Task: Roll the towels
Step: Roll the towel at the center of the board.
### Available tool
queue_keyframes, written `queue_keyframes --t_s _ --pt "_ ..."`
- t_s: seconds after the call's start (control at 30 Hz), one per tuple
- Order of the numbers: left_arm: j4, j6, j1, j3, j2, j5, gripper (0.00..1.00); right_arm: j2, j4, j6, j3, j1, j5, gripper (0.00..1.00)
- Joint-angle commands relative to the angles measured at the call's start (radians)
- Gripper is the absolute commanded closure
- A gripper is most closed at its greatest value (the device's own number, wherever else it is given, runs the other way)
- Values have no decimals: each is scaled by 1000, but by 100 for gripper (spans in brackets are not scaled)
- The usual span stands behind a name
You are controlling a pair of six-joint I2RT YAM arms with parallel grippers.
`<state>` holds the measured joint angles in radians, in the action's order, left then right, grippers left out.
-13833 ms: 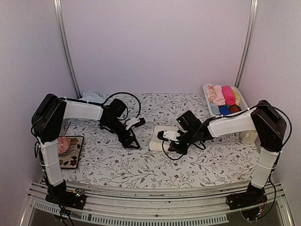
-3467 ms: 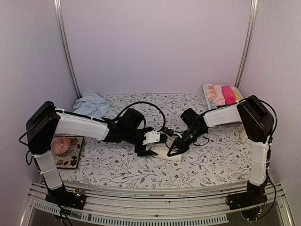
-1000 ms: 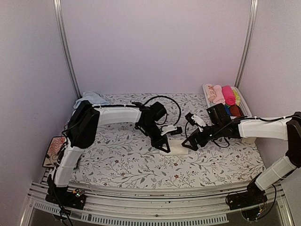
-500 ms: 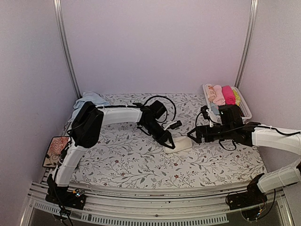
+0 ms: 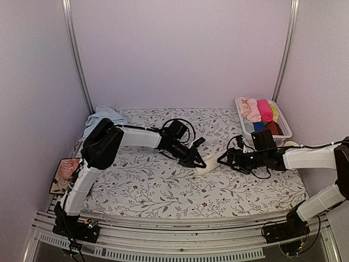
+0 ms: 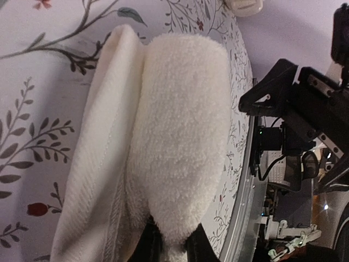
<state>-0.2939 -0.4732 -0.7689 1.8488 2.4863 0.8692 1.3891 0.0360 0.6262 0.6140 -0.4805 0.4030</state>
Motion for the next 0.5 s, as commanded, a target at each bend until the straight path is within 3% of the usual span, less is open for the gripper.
queue_keyframes --t_s 0.0,0.47 --pt "207 -243 34 -126 39 -50 100 57 87 108 -6 29 80 3" --pt "282 -429 62 -72 106 -63 100 334 229 205 142 52 205 6"
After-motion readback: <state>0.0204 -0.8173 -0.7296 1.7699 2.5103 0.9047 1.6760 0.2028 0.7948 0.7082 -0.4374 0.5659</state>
